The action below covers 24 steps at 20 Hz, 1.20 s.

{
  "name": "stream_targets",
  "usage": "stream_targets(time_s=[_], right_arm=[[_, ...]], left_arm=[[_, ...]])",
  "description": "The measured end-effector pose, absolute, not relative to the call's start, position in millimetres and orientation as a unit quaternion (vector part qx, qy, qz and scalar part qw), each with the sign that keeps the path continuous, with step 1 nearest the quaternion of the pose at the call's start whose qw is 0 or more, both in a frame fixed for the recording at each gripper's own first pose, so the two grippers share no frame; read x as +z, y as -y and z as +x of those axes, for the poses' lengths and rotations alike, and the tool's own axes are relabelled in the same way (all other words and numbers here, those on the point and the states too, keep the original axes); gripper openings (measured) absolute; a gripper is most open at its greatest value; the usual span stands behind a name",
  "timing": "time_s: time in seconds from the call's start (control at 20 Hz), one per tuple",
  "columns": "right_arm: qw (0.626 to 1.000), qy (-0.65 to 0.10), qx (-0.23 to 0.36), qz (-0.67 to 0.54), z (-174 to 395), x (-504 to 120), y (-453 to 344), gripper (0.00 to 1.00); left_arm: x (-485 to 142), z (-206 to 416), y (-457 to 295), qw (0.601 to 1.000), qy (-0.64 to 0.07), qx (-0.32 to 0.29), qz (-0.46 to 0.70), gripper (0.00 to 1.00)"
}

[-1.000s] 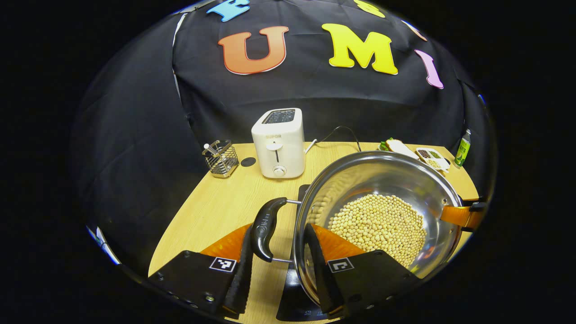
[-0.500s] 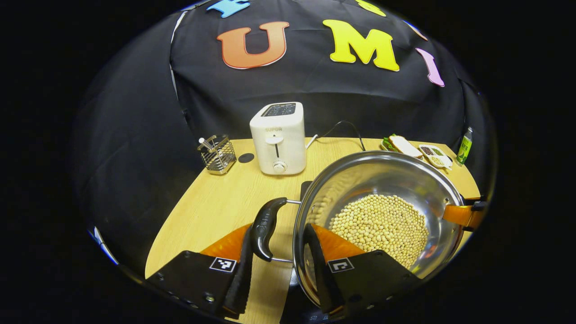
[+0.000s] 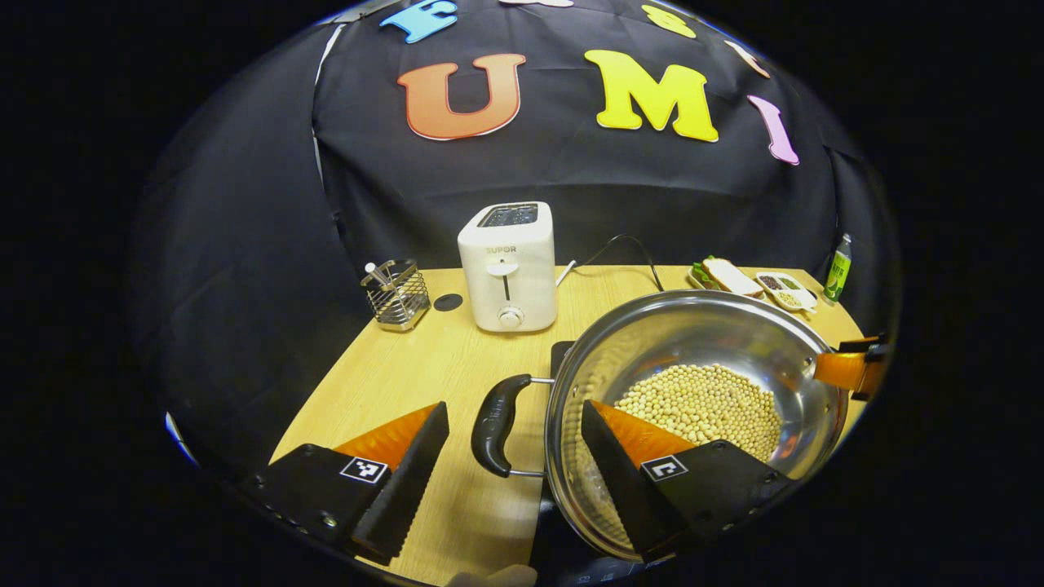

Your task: First push the handle of the pot to place it horizontally, then grasp the pot with both hands and set it on the induction cooktop.

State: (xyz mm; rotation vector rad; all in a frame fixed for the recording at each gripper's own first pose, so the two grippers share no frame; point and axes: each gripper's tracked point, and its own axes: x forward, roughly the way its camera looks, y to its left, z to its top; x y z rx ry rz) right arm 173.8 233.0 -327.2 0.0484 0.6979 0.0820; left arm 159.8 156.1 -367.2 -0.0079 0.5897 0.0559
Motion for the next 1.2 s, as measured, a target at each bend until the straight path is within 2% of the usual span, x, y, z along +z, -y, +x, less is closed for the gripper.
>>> stream_targets(time_s=[0.15, 0.55, 0.75, 1.2], right_arm=[[0.940, -0.336, 0.048, 0.014, 172.6, -321.5, -236.3, 0.93], [0.951, -0.302, 0.067, -0.010, 169.4, -291.8, -236.0, 0.93], [0.958, -0.278, 0.072, -0.014, 163.9, -254.6, -218.6, 0.93], [0.979, -0.186, 0.065, -0.043, 124.5, -140.7, -139.2, 0.92]], left_arm=[[-365.7, 156.5, -155.0, 0.956, -0.290, 0.034, -0.011, 0.97], [-333.8, 150.3, -159.8, 0.963, -0.265, 0.045, 0.004, 0.96], [-283.1, 141.8, -157.1, 0.972, -0.228, 0.054, 0.010, 0.97], [-135.3, 108.9, -100.4, 0.990, -0.131, 0.044, 0.002, 0.97]])
